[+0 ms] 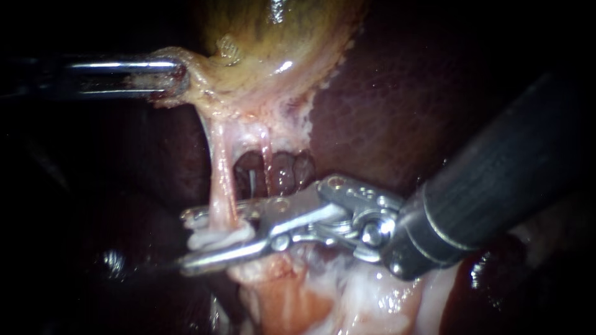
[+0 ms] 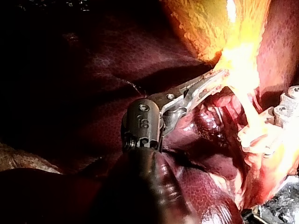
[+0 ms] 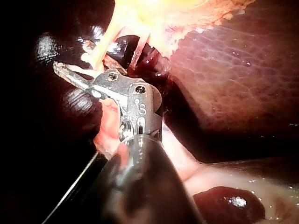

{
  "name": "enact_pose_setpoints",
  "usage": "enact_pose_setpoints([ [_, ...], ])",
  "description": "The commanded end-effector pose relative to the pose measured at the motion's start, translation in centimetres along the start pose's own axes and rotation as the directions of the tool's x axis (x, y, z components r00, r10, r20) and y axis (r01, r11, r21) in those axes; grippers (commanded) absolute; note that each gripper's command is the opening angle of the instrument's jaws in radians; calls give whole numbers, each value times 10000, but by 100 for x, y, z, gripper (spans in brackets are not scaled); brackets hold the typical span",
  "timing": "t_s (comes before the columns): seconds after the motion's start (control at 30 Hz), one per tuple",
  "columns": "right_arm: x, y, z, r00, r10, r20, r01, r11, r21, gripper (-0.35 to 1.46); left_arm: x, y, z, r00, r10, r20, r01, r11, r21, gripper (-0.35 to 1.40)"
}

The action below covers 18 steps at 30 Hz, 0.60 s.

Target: Clipping third clip left tube

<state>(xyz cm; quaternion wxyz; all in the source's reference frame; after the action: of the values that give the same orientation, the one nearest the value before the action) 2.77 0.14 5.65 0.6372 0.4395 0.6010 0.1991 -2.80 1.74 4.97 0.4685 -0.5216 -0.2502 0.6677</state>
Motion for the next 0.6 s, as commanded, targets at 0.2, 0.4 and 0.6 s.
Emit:
enact_pose_setpoints([
  [0.2, 12, 4, -3, 9992, -343, -183, 341, 9994, -95, 50, 0, 0, 0, 10000, 0, 0, 0, 10000, 0, -35],
  [0.4, 44, 9, -16, 9963, -648, -567, 630, 9975, -329, 50, 0, 0, 0, 10000, 1, 0, -1, 10000, 1, -35],
  [0.6, 71, 20, -27, 9918, -740, -1043, 696, 9965, -455, 50, 0, 0, 0, 10000, 4, -1, -4, 10000, 2, -35],
])
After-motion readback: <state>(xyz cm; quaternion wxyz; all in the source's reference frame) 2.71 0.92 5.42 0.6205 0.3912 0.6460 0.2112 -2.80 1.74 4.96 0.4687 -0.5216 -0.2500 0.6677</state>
